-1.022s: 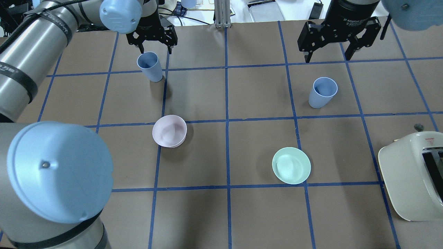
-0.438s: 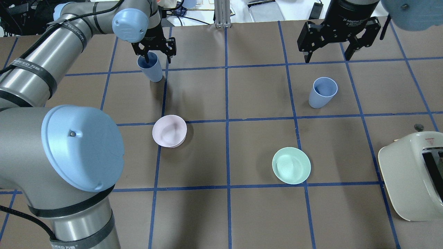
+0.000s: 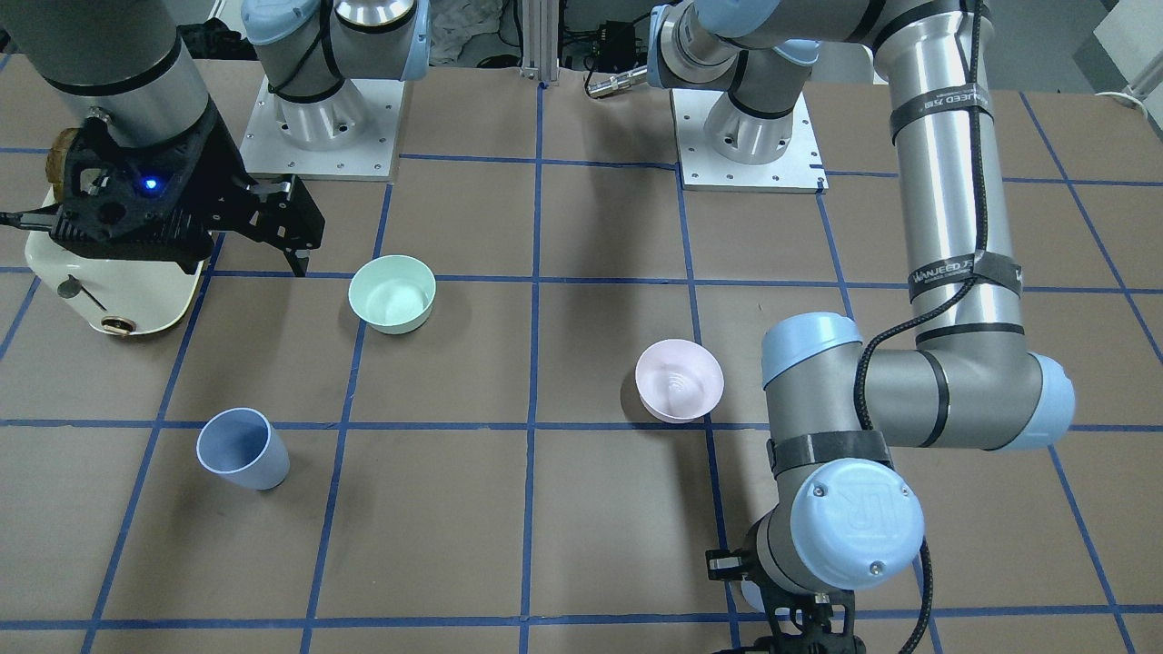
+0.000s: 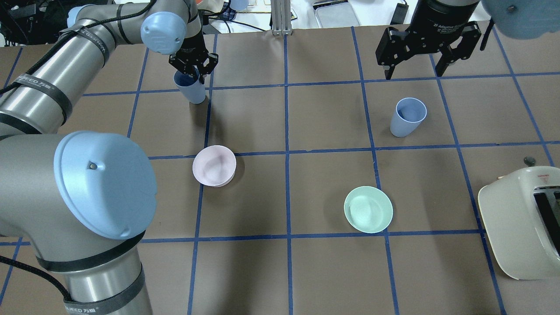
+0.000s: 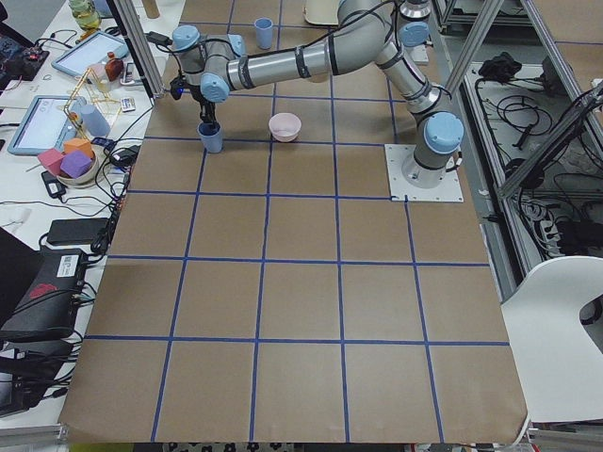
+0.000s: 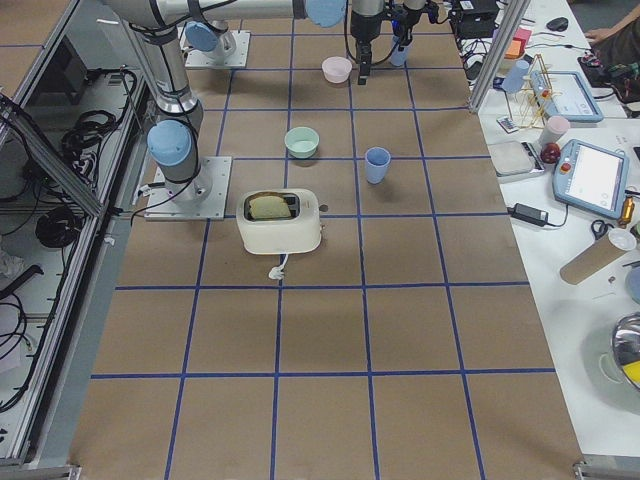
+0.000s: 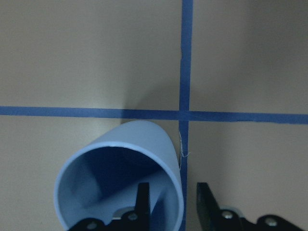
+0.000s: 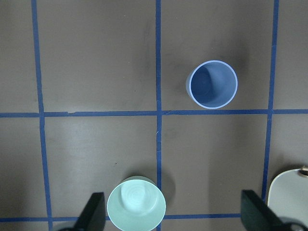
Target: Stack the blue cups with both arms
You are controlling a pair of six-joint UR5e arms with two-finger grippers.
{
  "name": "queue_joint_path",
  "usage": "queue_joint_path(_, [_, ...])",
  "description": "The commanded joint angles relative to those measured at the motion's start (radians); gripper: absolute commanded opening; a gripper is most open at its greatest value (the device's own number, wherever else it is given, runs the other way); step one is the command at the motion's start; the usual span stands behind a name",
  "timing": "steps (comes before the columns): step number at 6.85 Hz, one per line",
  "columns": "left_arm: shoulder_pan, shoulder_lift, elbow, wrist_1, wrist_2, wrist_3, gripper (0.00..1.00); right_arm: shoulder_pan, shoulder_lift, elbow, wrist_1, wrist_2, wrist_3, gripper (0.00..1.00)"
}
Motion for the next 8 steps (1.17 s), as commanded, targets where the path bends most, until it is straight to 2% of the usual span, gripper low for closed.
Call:
queue_joint_path(1, [-0.063, 0.043, 0.010, -0.001, -0.011, -0.033, 0.00, 0.000, 0.001, 0.000, 0.000, 0.000, 0.000, 1.00])
queue_joint_path(3, [-0.219, 0.077, -0.009, -0.005, -0.021, -0.177, 0.00, -0.002, 0.001, 0.000, 0.002, 0.000, 0.000, 1.00])
queue_joint_path(4, [-0.290, 0.080, -0.051, -0.007, -0.069, -0.285, 0.00, -0.002, -0.001, 0.000, 0.002, 0.000, 0.000, 1.00])
queue_joint_path(5, [-0.351, 0.095, -0.139, 0.008, -0.082, -0.405, 0.00, -0.002, -0.001, 0.000, 0.002, -0.002, 0.000, 1.00])
queue_joint_path(6, [-0.372, 0.141, -0.228, 0.008, -0.096, -0.438, 0.00, -0.002, -0.001, 0.000, 0.002, -0.002, 0.000, 1.00])
queue_joint_path(7, [-0.373, 0.170, -0.290, 0.010, -0.149, -0.443, 0.00, -0.002, -0.001, 0.000, 0.002, -0.002, 0.000, 1.00])
queue_joint_path(8, [-0.374, 0.189, -0.304, 0.010, -0.156, -0.447, 0.00, -0.002, -0.001, 0.000, 0.002, -0.002, 0.000, 1.00])
